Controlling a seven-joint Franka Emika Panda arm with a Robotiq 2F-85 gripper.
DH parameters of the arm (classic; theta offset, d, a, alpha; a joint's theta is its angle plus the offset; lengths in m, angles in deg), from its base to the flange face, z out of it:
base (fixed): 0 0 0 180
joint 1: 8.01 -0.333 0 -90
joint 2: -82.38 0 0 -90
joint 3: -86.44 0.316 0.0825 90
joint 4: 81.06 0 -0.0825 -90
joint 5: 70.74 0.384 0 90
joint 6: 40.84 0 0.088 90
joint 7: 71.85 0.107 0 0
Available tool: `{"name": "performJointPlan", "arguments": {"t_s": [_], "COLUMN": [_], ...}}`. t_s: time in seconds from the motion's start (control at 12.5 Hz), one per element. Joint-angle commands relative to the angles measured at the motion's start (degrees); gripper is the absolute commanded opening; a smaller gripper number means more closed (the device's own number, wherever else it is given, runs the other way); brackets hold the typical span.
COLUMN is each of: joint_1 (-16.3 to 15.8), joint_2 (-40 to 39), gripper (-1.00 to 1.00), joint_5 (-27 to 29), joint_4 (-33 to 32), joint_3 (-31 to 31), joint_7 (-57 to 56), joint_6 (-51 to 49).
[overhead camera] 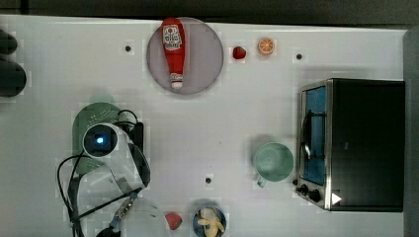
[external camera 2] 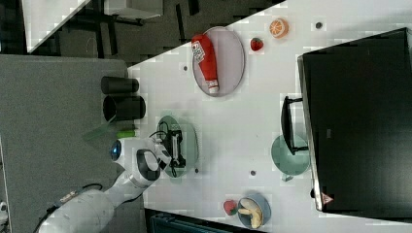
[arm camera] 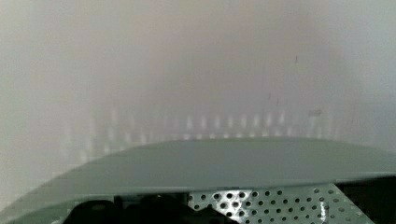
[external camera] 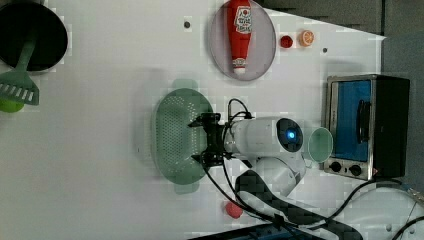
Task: Drag strainer left to right.
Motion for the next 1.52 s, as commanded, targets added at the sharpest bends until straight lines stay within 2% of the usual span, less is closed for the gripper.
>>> {"name": "performJointPlan", "arguments": {"t_s": [0.08,0.88,1.36,1.52], "joint_1": [3.7,11.0,12.5,12.7], "joint_2": [3.9,6.7,7.5,7.6], "gripper": [1.00,1.00,1.00,1.00], "joint_5": [-0.1,-0.2,-0.2,-0.2], "joint_4": [-2.0,-5.9,-6.5,-6.5], "joint_3": [-1.2,-8.1,-14.4,-16.6], "joint_7": [0.7,-15.1,-26.3,-26.8], "joint_6": [-0.1,0.0,0.3,0.5]}}
